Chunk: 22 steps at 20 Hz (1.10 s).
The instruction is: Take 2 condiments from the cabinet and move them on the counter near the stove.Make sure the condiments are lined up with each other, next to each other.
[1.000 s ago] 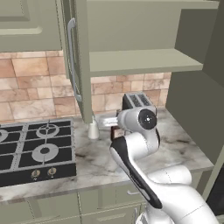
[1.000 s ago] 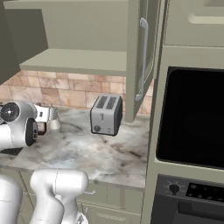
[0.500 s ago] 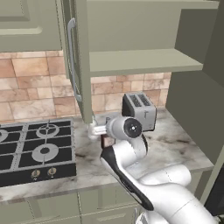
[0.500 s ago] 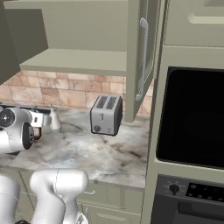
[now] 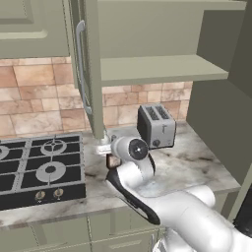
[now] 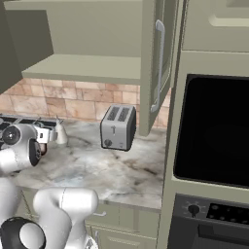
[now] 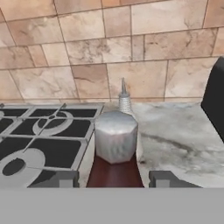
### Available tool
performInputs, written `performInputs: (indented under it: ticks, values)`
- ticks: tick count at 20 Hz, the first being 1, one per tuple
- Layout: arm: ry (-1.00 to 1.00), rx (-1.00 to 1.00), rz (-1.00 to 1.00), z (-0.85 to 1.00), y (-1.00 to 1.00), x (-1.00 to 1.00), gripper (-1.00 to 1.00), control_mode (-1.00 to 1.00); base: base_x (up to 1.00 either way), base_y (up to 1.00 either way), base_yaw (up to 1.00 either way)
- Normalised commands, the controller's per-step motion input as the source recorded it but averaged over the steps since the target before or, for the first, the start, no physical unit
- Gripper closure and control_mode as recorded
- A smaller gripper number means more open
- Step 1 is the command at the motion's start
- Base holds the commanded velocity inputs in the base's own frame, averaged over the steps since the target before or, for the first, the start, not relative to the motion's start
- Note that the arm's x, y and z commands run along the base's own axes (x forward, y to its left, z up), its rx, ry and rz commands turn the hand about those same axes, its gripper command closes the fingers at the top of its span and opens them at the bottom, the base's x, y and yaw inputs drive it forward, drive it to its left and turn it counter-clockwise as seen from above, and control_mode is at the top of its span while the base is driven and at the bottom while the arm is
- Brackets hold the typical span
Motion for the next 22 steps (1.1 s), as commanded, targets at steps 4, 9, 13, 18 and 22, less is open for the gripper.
performInputs:
  ticks: [4,9,13,18,22]
  values:
    - [0.00,0.00,-0.05,-0.10,0.26,0.21,1.00,-1.00,0.00,0.00,0.00]
    - [0.00,-0.02,-0.16,-0.09,0.12,0.02,1.00,-1.00,0.00,0.00,0.00]
    - [0.00,-0.02,-0.27,-0.03,0.18,0.21,1.00,-1.00,0.00,0.00,0.00]
    - [0.00,-0.02,-0.30,0.00,0.34,0.25,1.00,-1.00,0.00,0.00,0.00]
    - [0.00,-0.04,-0.30,0.00,0.22,0.18,1.00,-1.00,0.00,0.00,0.00]
